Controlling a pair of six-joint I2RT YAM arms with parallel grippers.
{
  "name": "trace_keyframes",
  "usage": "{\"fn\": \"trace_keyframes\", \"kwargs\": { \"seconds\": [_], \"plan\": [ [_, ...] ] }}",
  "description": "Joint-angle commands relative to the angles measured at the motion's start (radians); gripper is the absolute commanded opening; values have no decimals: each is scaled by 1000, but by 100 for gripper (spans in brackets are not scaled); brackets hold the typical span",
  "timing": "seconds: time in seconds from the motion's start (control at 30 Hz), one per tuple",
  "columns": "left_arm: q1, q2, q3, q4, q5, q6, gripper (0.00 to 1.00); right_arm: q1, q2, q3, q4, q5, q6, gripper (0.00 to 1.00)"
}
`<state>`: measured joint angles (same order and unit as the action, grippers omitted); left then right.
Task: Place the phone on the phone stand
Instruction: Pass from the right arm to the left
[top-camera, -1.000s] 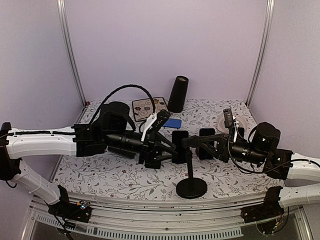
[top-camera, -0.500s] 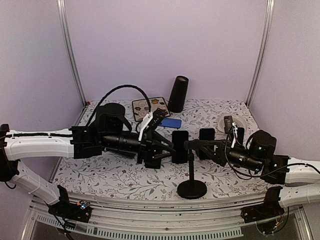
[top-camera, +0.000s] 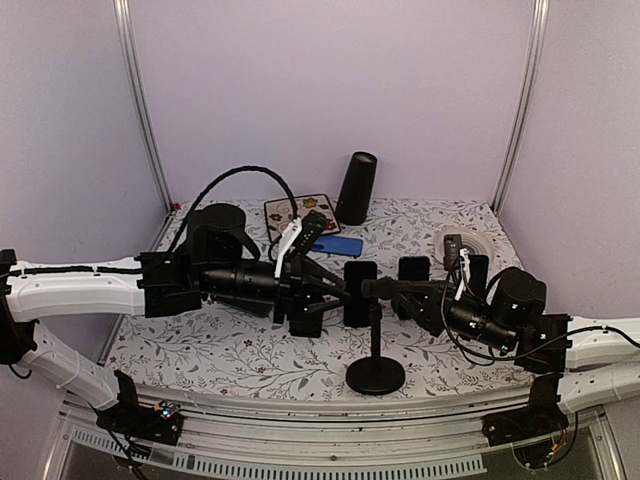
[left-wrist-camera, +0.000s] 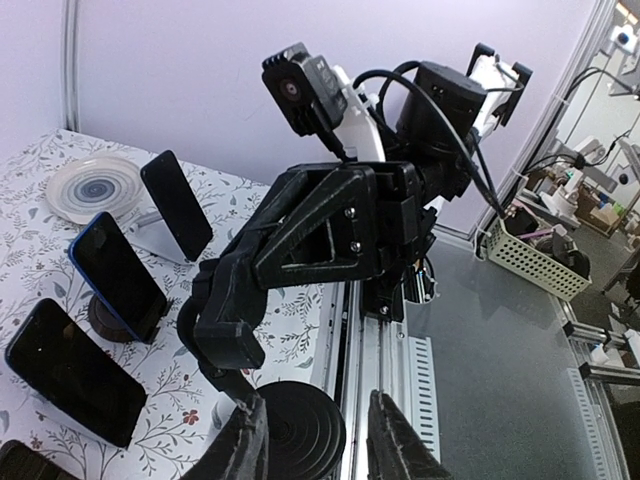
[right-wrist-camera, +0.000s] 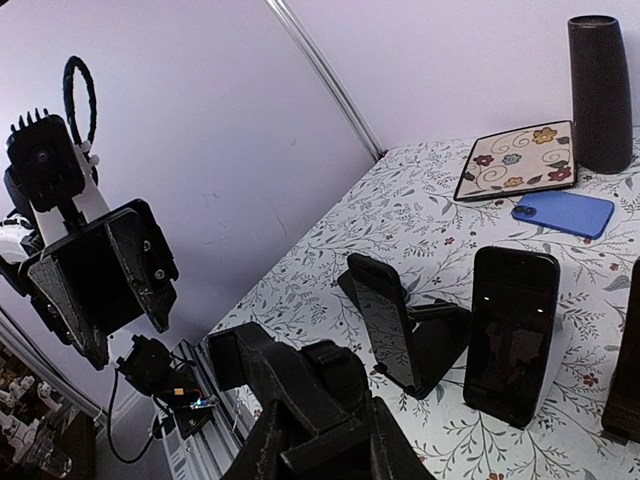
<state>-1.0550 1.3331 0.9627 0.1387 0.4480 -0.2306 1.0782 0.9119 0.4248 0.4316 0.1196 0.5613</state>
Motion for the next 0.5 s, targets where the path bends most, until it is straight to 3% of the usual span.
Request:
{"fn": "trace_keyframes", "kwargs": {
  "seconds": [0.0, 0.47],
  "plan": [
    [15, -22, -16, 33, -10, -9, 34, 16, -2, 13, 115, 62, -3, 2],
    [16, -26, -48, 113, 19, -59, 36, 41, 56, 18, 136, 117, -7, 2]
  ]
}}
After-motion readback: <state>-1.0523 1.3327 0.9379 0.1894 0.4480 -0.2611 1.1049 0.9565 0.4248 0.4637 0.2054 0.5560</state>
